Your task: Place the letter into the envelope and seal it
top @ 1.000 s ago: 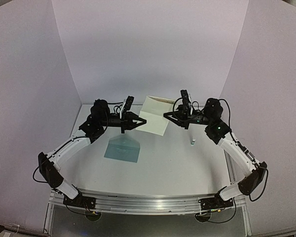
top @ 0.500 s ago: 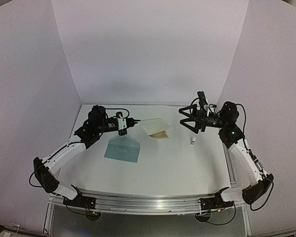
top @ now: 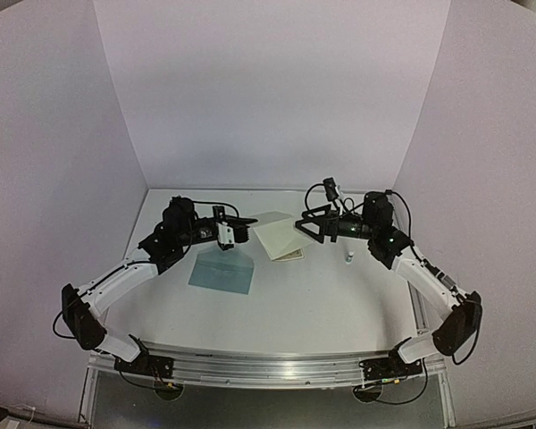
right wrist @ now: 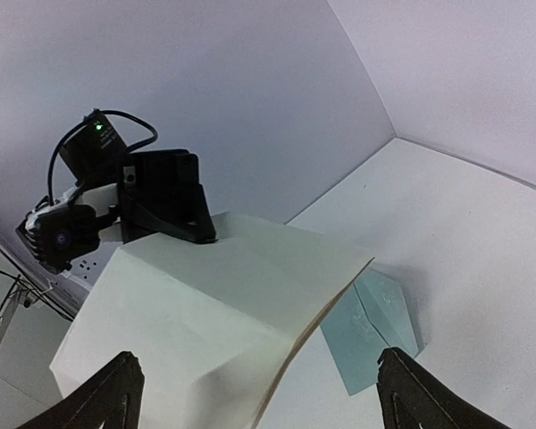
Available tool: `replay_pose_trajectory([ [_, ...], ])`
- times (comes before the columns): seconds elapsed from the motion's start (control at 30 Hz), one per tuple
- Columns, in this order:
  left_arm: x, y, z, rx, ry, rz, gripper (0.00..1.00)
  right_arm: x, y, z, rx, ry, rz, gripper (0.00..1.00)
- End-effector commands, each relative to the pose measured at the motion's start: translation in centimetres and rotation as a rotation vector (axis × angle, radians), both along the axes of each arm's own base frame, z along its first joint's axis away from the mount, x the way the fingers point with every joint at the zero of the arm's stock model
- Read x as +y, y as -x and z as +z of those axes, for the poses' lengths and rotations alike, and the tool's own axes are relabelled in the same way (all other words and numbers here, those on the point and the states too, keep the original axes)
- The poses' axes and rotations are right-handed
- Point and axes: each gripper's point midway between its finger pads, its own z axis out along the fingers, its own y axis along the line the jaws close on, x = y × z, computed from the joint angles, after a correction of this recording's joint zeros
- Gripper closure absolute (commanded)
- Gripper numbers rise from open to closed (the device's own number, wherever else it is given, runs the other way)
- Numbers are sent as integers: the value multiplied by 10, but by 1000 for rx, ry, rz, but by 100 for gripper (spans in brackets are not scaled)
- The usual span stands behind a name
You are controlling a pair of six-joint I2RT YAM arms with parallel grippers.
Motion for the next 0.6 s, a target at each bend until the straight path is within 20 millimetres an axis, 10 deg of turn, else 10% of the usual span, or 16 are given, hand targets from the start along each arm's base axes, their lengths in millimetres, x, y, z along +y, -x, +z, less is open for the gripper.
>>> replay_pose_trajectory([
  [0.0,2,14,41,65,95,-14,100,7,-8,-2,-36,3,-18,11],
  [0.57,-3,17,69,418,257,6,100,22,10,2,-42,-111,156,17],
])
